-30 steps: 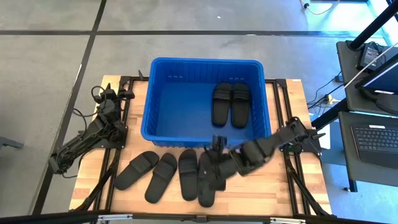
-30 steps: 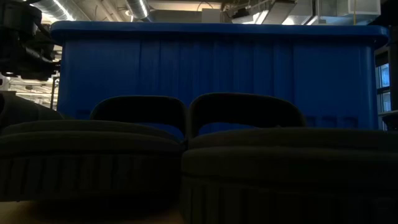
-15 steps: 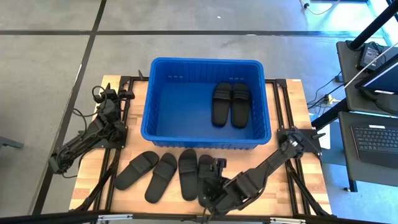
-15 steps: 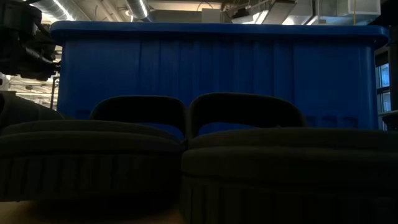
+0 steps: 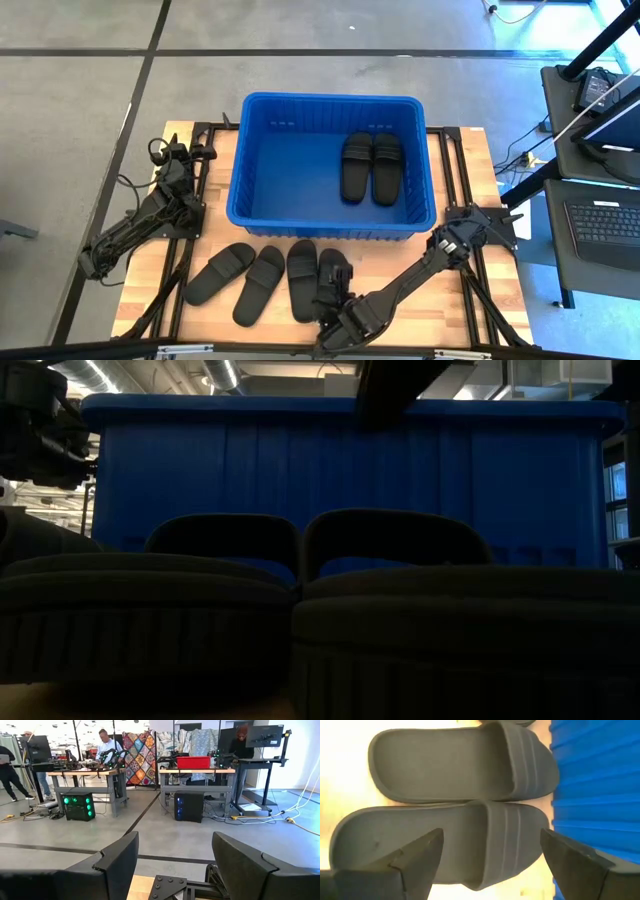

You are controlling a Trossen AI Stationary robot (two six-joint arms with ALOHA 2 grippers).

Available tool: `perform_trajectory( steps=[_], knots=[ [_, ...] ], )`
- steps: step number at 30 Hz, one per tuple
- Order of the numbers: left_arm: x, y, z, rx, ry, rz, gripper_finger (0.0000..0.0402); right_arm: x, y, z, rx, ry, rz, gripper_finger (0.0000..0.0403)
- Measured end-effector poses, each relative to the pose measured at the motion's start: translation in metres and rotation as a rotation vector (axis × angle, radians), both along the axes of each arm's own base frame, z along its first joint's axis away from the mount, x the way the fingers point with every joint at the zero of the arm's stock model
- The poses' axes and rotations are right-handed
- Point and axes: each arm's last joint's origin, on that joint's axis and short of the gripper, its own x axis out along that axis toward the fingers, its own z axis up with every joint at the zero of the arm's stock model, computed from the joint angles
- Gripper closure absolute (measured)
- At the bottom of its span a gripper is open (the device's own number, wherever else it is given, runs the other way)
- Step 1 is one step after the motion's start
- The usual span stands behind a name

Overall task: Pick and place slides into bin
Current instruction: Put the black slide in the blue bin

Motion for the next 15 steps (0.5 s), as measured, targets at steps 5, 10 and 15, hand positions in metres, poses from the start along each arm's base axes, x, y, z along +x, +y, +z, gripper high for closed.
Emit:
perform_trajectory(
  steps=[5,10,15],
  knots=[
    [0.000,0.000,0.000,0.000,-0.001,0.000,0.0153,0.003,-0.013,-0.014,-0.026,0.043,-0.056,0.0071],
    [0.000,0.000,0.000,0.000,-0.001,0.000,0.0153,-0.003,-0.020,-0.050,-0.043,0.143,-0.079,0.0071],
    [0.000,0.000,0.000,0.000,-0.001,0.000,0.0153,-0.013,-0.025,-0.071,-0.075,0.163,-0.149,0.0071]
  ],
)
